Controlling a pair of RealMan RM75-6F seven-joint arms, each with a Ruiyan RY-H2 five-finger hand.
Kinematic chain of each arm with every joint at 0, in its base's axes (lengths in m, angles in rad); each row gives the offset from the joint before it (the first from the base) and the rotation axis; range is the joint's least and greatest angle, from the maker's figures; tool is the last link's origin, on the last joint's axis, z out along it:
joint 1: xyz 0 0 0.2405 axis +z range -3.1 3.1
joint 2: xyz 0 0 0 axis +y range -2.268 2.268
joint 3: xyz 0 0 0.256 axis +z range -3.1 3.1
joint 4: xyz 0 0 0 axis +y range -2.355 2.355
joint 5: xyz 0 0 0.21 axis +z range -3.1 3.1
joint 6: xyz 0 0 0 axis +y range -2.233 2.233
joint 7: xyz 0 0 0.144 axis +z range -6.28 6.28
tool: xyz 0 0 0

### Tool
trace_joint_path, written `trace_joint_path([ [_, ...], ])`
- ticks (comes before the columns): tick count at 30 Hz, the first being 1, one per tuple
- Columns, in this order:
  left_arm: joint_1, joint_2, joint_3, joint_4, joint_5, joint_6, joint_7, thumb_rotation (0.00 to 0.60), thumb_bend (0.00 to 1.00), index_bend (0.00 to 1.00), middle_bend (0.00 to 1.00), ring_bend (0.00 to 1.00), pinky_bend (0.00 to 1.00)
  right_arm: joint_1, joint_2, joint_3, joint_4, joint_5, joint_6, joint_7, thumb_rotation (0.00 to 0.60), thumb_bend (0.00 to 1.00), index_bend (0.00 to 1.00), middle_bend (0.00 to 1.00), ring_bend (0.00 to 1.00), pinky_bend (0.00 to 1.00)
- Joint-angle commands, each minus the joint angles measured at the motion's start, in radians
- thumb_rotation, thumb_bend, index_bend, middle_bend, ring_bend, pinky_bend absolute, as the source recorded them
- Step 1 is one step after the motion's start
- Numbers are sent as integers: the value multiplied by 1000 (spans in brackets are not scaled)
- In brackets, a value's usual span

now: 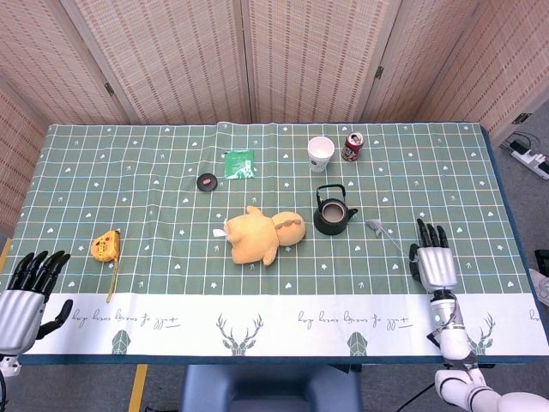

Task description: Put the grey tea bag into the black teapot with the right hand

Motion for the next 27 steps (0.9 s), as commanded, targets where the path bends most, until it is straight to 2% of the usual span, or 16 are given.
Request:
trace_joint_path([
  [1, 0, 0, 0, 0, 0, 0, -1, 600, 392, 29, 41, 0, 0, 0, 13, 7, -20, -4, 20, 10, 600, 441, 615, 2, 0, 0],
  [7, -1, 0, -2, 0, -5, -2, -3, 600, 392, 28, 41, 0, 0, 5, 80, 29, -138, -22, 101, -21, 600, 441, 621, 6, 0, 0],
  [11, -2, 0, -3, 0, -9, -7, -6, 600, 392, 28, 41, 0, 0, 4, 166, 53, -297, -28, 161, -112, 600, 442, 621, 7, 0, 0],
  [14, -3, 0, -3, 0, -10, -8, -7, 600, 392, 28, 41, 0, 0, 3, 199, 60, -360, -26, 171, -153, 600, 442, 621, 7, 0, 0],
  [16, -5, 2, -5, 0, -16, -14, -14, 600, 392, 28, 41, 0, 0, 4, 259, 81, -471, -32, 212, -229, 600, 442, 621, 8, 0, 0],
  [20, -8, 8, -8, 2, -23, -20, -29, 600, 392, 28, 41, 0, 0, 2, 354, 119, -682, 1, 222, -336, 600, 442, 622, 9, 0, 0],
  [23, -7, 10, -7, 4, -20, -16, -39, 600, 392, 28, 41, 0, 0, 7, 398, 140, -781, 19, 225, -384, 600, 442, 624, 10, 0, 0],
  [27, -7, 10, -7, 4, -19, -15, -40, 600, 392, 28, 41, 0, 0, 21, 427, 164, -861, 62, 207, -444, 600, 442, 624, 10, 0, 0],
])
